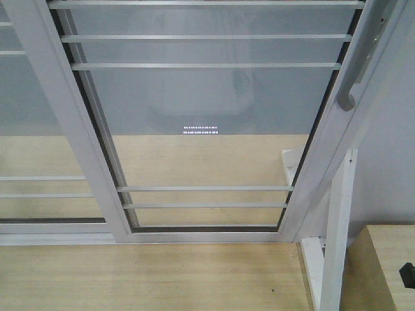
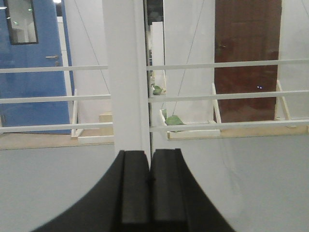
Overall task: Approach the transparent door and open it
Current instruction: 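Reach the right gripper toward the grey door handle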
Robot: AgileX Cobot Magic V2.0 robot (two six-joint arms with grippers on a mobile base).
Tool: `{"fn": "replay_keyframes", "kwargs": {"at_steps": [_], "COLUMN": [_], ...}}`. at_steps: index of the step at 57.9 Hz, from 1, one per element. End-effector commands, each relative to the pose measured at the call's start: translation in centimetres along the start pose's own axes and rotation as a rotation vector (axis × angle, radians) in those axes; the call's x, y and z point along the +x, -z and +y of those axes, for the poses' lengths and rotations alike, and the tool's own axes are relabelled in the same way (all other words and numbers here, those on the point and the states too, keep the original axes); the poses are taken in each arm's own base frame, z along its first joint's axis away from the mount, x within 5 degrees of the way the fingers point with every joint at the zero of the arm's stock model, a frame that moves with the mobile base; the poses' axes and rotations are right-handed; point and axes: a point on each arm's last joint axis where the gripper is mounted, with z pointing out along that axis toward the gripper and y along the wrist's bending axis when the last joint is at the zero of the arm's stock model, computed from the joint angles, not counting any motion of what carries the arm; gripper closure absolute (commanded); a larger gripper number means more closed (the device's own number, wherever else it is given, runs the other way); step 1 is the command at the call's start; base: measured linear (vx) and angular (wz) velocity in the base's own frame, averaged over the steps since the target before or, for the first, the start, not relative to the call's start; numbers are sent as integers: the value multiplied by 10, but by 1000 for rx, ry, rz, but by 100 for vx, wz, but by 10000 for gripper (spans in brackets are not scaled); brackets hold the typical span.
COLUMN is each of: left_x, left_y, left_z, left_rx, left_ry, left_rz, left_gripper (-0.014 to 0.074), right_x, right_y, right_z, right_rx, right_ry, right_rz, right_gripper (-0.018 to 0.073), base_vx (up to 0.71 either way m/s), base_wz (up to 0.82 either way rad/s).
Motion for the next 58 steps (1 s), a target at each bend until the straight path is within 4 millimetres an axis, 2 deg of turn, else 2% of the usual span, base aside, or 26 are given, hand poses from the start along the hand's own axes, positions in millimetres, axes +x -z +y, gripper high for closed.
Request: {"fn": "replay_keyframes", "kwargs": {"at_steps": [1,58], "left_x": [-3,-5], "left_y": [-2,-2], "left_z": [0,0], "left_rx": [6,4], "left_ry": [11,-17], "left_rz": [-58,-74], "left_gripper": [603,603], "right_x": [-7,-7], "right_y": [0,0], "right_z": [1,1], "right_rx": [-5,-7], "right_ry": [10,10], "right_rz": [-86,-79], "right_gripper": [568,568], "base_vx": [-1,0], "base_wz": [2,0]}}
